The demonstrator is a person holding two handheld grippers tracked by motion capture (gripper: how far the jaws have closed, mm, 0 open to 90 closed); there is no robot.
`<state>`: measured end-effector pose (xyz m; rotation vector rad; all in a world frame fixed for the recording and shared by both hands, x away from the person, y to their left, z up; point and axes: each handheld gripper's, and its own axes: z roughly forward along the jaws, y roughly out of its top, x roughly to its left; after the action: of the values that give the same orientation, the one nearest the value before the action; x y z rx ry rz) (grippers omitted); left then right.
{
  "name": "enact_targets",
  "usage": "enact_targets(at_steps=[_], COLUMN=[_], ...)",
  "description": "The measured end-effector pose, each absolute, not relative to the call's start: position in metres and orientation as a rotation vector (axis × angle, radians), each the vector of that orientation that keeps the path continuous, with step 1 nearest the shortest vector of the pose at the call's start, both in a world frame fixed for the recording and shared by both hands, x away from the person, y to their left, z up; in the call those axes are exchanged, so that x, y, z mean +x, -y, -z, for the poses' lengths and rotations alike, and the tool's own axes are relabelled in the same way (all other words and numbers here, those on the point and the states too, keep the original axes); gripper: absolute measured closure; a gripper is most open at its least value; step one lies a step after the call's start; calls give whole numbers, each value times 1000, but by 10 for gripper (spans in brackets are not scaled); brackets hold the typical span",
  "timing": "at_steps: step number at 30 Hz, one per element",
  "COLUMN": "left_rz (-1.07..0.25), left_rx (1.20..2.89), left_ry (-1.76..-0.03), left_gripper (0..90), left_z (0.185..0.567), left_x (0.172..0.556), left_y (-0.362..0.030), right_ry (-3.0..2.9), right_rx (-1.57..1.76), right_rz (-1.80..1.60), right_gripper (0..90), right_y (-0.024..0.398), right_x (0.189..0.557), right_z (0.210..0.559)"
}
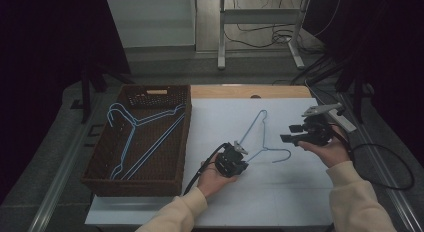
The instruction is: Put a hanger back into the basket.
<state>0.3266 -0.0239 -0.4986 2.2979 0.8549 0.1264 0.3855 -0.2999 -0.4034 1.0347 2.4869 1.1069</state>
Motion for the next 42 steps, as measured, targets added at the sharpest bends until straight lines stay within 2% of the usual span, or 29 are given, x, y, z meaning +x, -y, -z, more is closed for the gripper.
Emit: enact_targets(at_steps=[11, 22, 33, 42], left_rz=[-169, -146, -161, -180], left_rx=[2199, 2121, 2065, 1974], left_ry=[-869, -856, -804, -817], left_gripper=[865, 867, 867, 868], left_z=[482, 458, 423, 392], left_x=[315, 303, 286, 279], left_y=[-1, -20, -38, -85], right_ry=[-2256, -2275, -2277, -2305], right_rx=[1140, 1032, 1014, 1007], right_rz=[-1301, -1325, -1332, -1311], right_gripper=[355, 336, 335, 327], right_y=[339, 327, 325, 322], right_x=[362, 338, 328, 325], right_z=[430, 452, 462, 471])
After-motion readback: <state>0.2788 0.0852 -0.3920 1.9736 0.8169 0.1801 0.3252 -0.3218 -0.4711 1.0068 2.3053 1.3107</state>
